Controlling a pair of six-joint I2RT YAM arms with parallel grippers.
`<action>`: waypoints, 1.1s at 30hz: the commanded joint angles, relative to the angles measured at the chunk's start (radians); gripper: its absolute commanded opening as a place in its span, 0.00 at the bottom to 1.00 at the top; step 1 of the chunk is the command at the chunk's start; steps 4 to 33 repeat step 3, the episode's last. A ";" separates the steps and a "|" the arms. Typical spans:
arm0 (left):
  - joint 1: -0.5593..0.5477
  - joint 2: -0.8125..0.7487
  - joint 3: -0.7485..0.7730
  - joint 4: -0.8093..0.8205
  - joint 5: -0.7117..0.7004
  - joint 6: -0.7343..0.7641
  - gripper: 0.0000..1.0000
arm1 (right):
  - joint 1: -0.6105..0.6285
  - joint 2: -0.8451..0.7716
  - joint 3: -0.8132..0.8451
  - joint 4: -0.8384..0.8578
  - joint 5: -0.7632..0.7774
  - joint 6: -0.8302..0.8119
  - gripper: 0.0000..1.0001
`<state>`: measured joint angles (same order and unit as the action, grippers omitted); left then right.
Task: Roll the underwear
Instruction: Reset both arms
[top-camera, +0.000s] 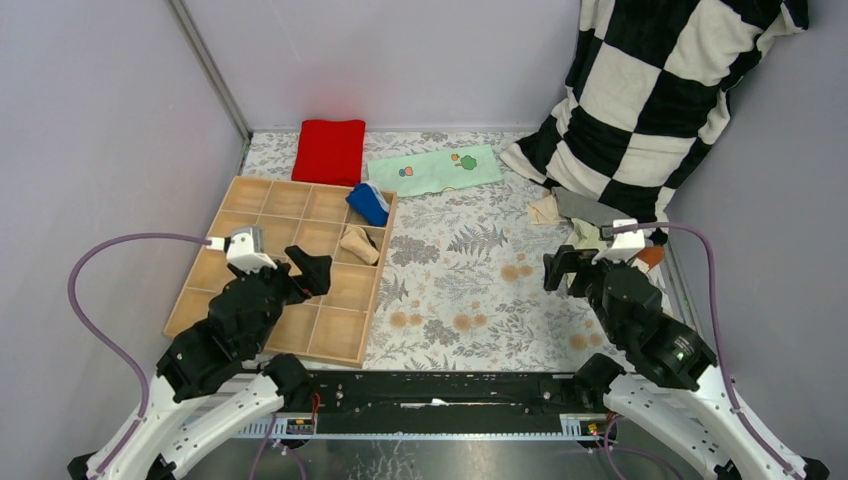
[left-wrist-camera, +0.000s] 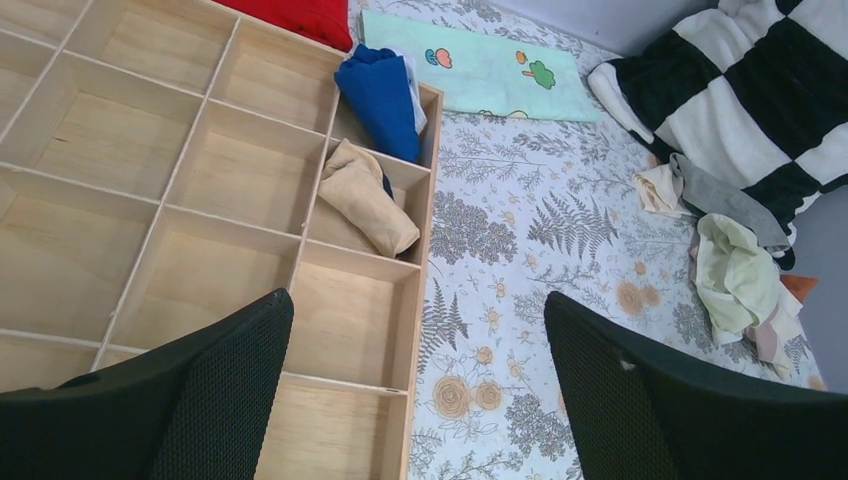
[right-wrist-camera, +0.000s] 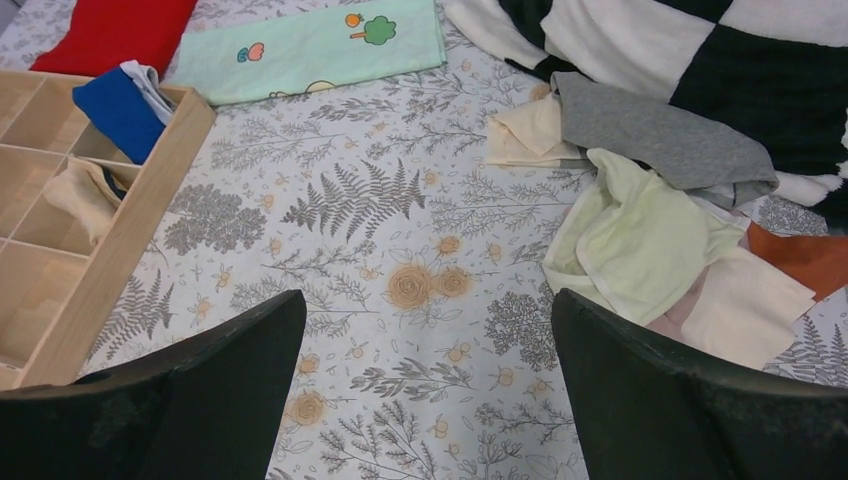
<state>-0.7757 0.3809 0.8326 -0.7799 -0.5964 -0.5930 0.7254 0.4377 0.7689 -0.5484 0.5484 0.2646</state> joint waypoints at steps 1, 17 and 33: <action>0.007 -0.014 -0.012 -0.001 -0.030 -0.005 0.99 | -0.004 0.045 -0.010 0.030 -0.023 -0.031 1.00; 0.008 -0.013 -0.011 -0.001 -0.028 -0.005 0.99 | -0.004 0.059 -0.011 0.033 -0.037 -0.036 1.00; 0.008 -0.013 -0.011 -0.001 -0.028 -0.005 0.99 | -0.004 0.059 -0.011 0.033 -0.037 -0.036 1.00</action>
